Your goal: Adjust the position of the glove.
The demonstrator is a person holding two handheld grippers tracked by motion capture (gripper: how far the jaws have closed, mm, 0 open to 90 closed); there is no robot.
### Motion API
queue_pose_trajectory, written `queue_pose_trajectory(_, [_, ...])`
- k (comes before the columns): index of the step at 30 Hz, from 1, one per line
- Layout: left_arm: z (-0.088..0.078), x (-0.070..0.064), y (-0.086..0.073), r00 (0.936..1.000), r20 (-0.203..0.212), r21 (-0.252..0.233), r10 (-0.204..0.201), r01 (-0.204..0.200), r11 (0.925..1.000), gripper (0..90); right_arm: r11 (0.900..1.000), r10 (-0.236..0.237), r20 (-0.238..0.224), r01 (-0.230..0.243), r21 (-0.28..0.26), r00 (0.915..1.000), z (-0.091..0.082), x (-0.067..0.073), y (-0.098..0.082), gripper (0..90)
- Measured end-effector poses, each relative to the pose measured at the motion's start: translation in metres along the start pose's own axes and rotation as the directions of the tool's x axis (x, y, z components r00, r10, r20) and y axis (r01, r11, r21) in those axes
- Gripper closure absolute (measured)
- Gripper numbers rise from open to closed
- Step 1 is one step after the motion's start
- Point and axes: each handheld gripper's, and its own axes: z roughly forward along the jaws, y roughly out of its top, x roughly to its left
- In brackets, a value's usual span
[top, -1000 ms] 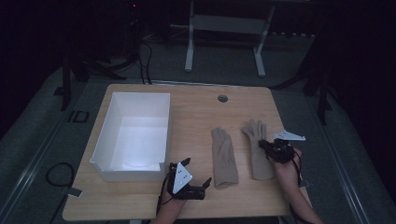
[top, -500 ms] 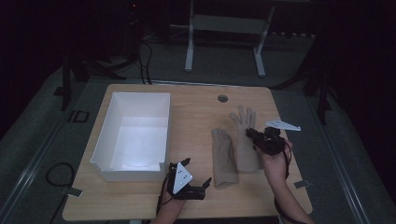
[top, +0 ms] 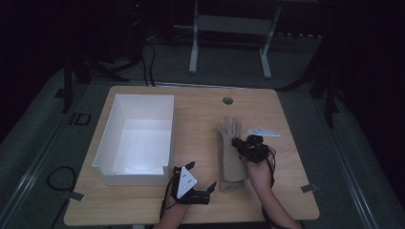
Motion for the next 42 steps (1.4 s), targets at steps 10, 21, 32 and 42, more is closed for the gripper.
queue_pose_trajectory(10, [0.000, 0.000, 0.000, 1.0000, 0.000, 0.002, -0.001, 0.001, 1.0000, 1.1, 0.998, -0.001, 0.011, 0.000, 0.062, 0.9999, 0.023, -0.001, -0.024, 83.4])
queue_pose_trajectory(21, [0.000, 0.000, 0.000, 1.0000, -0.001, 0.004, 0.002, -0.002, 1.0000, 1.1, 0.995, -0.002, -0.001, 0.002, 0.104, 1.0000, 0.034, -0.004, -0.037, 82.1])
queue_pose_trajectory(32, [0.000, 0.000, 0.000, 1.0000, 0.003, 0.006, 0.006, -0.006, 1.0000, 1.1, 0.997, -0.001, -0.021, 0.003, 0.081, 0.9998, 0.030, -0.002, -0.033, 57.9])
queue_pose_trajectory(42, [0.002, 0.001, 0.001, 0.9996, 0.015, 0.013, -0.022, 0.022, 0.9997, 1.1, 0.994, -0.073, -0.135, 0.083, 0.067, 0.9881, 0.021, -0.008, -0.021, 21.5])
